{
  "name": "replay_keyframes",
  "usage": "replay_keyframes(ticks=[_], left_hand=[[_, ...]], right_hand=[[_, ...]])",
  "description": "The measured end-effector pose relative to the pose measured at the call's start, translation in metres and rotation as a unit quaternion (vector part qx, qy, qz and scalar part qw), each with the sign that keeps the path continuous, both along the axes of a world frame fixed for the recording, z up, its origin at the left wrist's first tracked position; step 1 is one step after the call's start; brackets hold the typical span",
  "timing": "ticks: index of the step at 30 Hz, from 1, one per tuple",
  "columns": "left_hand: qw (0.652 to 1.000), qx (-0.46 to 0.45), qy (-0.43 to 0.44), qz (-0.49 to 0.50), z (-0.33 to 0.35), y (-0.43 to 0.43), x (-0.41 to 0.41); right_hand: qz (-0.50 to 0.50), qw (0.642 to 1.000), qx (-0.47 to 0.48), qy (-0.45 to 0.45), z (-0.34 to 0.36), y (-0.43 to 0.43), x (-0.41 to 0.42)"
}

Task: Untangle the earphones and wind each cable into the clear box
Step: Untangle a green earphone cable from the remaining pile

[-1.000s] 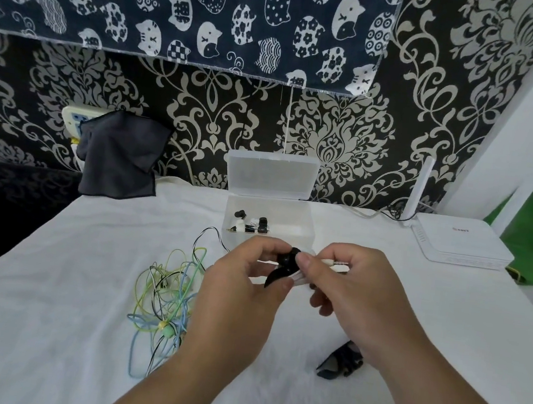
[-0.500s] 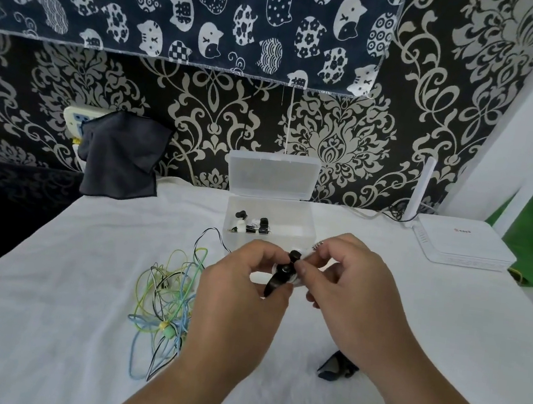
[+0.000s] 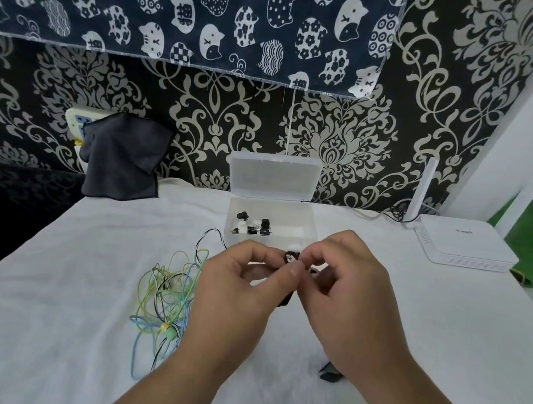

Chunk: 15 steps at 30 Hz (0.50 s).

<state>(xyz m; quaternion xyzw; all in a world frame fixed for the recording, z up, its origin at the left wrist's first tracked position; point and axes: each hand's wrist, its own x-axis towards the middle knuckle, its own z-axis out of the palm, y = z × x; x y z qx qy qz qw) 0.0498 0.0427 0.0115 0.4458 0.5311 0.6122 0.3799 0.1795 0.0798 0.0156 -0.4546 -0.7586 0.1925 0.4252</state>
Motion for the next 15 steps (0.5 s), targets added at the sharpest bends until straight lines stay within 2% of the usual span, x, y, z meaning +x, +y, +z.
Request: replay_keyframes(ticks=[6, 15], left_hand=[[0.997, -0.034, -0.064, 0.028, 0.0019, 0.001, 0.0052], [0.985, -0.057, -0.159, -0.016, -0.0031, 0.0062, -0.0037]], right_hand=[[0.003, 1.0, 0.014, -0.005, 0.0017, -0.0022, -0.0013], [0.01, 0.999, -0.015, 0.036, 0.0056, 0.0, 0.0034]])
